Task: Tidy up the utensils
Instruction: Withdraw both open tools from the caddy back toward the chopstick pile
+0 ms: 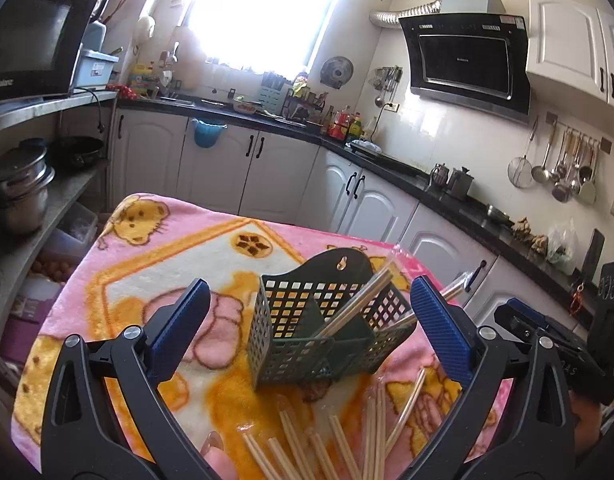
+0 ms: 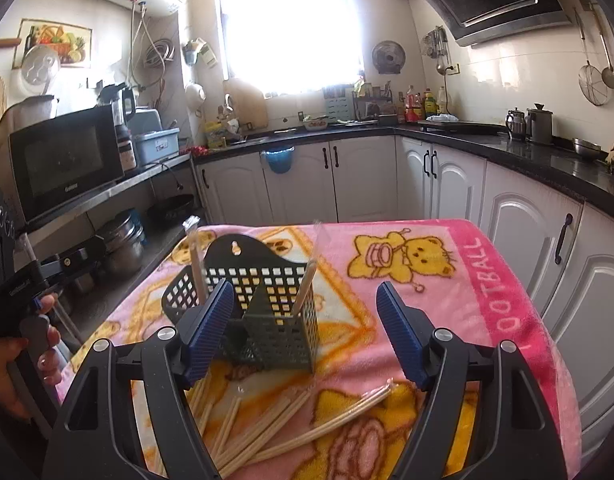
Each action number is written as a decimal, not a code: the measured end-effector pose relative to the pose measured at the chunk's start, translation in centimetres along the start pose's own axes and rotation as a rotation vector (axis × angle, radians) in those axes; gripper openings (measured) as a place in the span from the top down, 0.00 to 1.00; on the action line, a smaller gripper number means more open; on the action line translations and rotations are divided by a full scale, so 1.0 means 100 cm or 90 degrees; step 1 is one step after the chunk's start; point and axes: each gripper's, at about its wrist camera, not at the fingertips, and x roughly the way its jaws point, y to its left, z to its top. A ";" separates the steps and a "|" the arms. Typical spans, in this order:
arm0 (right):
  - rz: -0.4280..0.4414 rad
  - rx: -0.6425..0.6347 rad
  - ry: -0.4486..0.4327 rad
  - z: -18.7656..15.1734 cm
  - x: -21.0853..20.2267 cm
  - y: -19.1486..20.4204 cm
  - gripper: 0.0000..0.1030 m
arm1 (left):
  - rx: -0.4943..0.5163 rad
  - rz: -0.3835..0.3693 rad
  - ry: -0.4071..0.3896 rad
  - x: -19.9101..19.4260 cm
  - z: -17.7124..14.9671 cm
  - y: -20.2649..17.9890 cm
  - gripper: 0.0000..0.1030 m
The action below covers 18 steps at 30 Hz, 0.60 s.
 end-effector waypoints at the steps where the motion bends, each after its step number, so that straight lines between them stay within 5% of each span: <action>1: 0.001 -0.004 0.002 -0.002 -0.001 0.002 0.30 | 0.003 0.002 0.002 -0.001 -0.003 -0.001 0.10; 18: 0.016 -0.066 0.050 -0.032 0.001 0.028 0.30 | 0.013 0.018 0.066 0.004 -0.041 0.001 0.10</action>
